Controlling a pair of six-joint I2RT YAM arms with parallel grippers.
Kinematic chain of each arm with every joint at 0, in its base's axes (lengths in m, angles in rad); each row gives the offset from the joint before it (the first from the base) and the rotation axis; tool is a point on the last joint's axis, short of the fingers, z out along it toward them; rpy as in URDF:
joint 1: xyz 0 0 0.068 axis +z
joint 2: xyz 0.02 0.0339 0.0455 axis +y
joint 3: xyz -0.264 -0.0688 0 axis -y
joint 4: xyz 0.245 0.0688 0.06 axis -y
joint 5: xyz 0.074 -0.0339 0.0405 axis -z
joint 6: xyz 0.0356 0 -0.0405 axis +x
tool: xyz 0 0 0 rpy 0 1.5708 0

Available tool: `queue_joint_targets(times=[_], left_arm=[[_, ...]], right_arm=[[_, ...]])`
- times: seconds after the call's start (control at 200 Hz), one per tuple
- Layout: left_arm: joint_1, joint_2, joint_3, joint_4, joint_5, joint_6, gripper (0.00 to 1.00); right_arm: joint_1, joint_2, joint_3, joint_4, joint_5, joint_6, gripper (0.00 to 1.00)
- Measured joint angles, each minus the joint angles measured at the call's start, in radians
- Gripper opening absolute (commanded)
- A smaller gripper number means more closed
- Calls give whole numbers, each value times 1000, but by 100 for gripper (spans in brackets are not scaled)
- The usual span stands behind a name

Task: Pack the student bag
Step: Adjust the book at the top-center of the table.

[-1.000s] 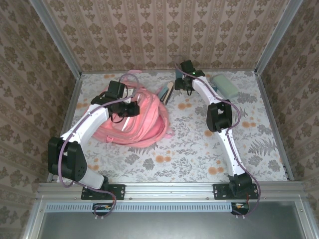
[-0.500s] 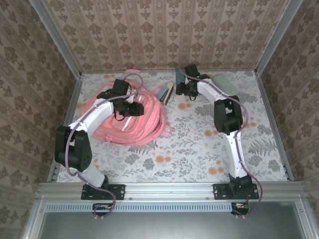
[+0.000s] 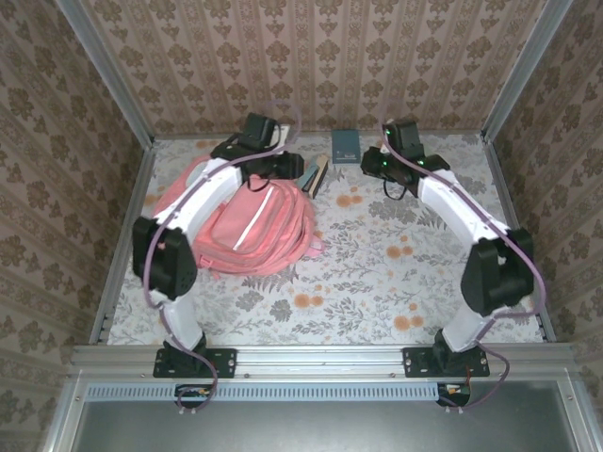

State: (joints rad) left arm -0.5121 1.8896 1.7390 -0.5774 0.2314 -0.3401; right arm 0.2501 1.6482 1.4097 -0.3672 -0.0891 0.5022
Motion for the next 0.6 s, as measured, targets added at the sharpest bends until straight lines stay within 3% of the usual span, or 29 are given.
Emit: queue_joint_targets(times=[0.185,0.41,0.6], left_arm=[[-47,269,227,71,8,-77,42],[-52,580,524,189,8,-238,40],[-57,796,747,292,3,-385,38]], right_arm=[[-17,-219,-161,-31,46,31,0],[-18,-464,-265,-75,99,64,0],[-18,-576,-357,-109,124,117,0]])
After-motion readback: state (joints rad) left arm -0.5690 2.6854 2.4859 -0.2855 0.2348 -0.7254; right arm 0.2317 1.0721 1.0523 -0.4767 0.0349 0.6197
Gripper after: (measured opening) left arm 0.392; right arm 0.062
